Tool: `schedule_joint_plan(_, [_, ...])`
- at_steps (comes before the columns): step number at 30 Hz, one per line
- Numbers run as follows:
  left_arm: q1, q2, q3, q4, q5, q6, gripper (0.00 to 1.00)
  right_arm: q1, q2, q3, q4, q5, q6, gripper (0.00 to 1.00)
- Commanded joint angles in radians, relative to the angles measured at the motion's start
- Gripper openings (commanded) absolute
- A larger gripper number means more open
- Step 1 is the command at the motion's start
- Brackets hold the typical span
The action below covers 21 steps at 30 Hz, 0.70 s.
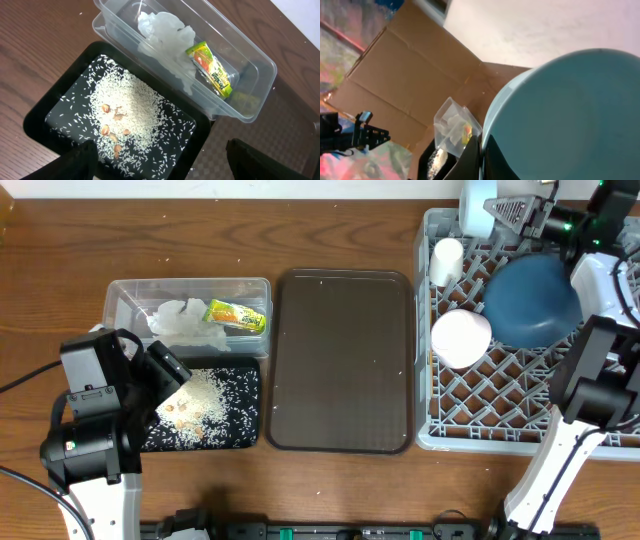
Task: Sort waste into correct bins and load items into the dishwasher rack
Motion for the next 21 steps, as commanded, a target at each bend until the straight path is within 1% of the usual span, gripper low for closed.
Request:
schedule_joint_plan(1, [0.004, 0.001, 0.011, -0.003, -0.012, 0.005, 0.85, -0.006, 0.036, 0.008, -0.001, -0.001, 0.034, 0.01])
schedule_joint_plan(9, [0.004, 0.001, 0.011, -0.003, -0.012, 0.005, 0.85, -0.008, 0.040, 0.008, -0.023, 0.000, 0.033, 0.01])
schedule_joint_plan(21, [0.004, 0.001, 0.011, -0.003, -0.012, 0.005, 0.85, 0.020, 0.041, 0.008, -0.027, 0.059, 0.016, 0.01])
